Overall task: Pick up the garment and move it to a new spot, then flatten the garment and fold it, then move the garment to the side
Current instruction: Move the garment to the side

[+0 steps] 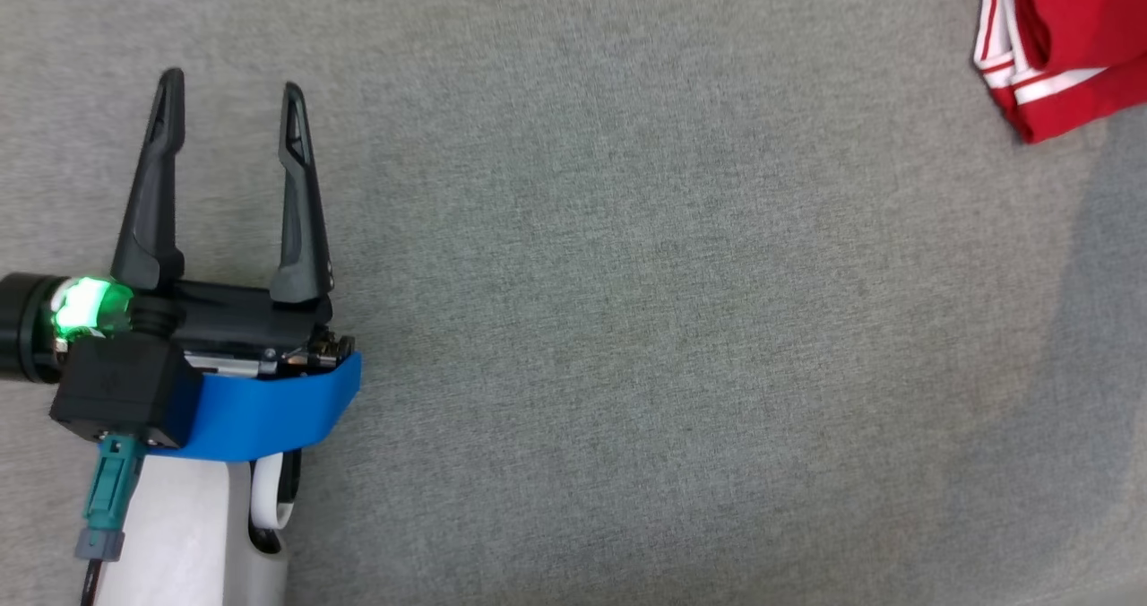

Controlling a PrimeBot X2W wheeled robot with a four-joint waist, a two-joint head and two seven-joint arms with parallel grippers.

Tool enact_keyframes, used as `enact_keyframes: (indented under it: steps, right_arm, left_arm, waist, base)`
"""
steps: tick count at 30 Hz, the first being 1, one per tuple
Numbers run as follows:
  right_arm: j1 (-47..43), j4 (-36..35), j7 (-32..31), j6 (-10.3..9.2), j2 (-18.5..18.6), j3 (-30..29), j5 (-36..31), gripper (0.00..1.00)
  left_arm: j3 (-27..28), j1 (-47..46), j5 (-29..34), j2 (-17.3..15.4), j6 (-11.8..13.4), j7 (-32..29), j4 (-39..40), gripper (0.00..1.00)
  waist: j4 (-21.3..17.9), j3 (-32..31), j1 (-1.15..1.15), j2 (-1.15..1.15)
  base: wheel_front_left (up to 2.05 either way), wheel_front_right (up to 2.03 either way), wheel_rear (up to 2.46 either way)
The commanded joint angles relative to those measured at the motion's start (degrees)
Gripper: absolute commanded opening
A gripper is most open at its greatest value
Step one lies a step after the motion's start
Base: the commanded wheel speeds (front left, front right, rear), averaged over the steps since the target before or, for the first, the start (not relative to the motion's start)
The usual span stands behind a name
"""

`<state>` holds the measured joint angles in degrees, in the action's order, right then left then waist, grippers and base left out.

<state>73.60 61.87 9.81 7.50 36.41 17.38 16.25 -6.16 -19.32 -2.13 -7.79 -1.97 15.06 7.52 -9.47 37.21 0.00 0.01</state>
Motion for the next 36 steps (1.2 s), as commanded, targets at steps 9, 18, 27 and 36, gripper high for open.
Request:
enact_keyframes:
  steps: [9,18,27,36]
  right_arm:
    - [-6.96,-2.87,5.12,-0.01,-5.32,-0.69,2.61,1.0]
    - [-24.1,-20.01,5.45,0.0,-10.17,-4.17,7.11,1.0]
    - [-40.71,-30.22,5.43,-0.01,-16.94,-4.83,4.64,1.0]
    - [-54.3,-37.19,5.43,0.0,-22.27,-6.74,2.58,1.0]
  left_arm:
    - [1.72,5.31,-2.02,1.29,0.93,0.15,-2.91,1.0]
    - [3.27,11.73,-3.36,2.61,1.23,0.15,-6.0,1.0]
    - [3.96,15.92,-4.33,3.62,0.74,0.14,-8.87,1.0]
    - [4.22,18.76,-5.03,4.31,0.67,0.15,-12.16,1.0]
  waist:
    - [1.48,-9.91,0.0,-0.01]
    - [4.25,-19.49,0.0,-0.01]
    - [6.76,-26.22,0.0,-0.01]
    - [7.91,-30.99,0.0,-0.01]
  base:
    - [0.0,0.0,0.0]
    - [0.0,0.0,0.0]
    - [0.0,0.0,0.0]
    - [0.0,0.0,0.0]
